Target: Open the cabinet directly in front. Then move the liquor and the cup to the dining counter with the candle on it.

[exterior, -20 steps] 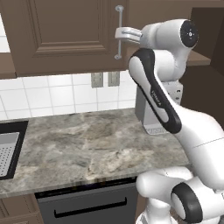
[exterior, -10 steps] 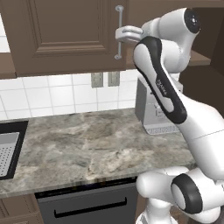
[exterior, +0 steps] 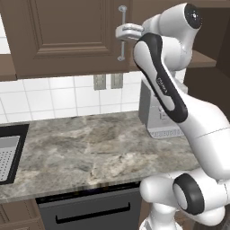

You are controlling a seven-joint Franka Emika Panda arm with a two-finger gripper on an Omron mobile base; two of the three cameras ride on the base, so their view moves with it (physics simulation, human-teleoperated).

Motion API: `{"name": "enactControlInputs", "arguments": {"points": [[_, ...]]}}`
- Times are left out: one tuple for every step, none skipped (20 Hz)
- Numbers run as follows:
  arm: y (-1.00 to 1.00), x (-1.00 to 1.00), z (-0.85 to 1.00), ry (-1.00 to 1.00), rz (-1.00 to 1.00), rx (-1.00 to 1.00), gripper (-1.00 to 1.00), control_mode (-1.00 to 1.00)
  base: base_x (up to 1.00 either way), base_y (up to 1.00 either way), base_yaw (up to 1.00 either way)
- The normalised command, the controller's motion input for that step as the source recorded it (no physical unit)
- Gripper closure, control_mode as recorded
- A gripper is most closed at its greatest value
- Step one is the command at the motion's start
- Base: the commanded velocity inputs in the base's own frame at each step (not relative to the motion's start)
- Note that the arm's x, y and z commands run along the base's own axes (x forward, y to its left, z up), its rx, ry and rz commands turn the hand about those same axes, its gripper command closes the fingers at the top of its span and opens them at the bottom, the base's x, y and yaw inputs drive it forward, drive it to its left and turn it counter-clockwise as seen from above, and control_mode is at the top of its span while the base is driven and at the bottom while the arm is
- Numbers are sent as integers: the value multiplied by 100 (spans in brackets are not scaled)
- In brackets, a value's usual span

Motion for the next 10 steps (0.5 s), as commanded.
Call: {"name": "enactControlInputs", "arguments": {"points": [[-4,42,0,-7,0,0,-100,-100,0,0,0],[-4,46,0,-3,0,0,-100,-100,0,0,0],[-3,51,0,-1,0,0,-100,-100,0,0,0],[-1,51,0,-1,0,0,-100,-100,0,0,0],[-4,49,0,-2,0,0,-100,-100,0,0,0],[0,49,0,-1,0,0,-100,-100,0,0,0],[0,47,0,0,0,0,-100,-100,0,0,0],[0,46,0,0,0,0,-100,-100,0,0,0],[0,46,0,0,0,0,-100,-100,0,0,0],[0,44,0,0,0,0,-100,-100,0,0,0]]}}
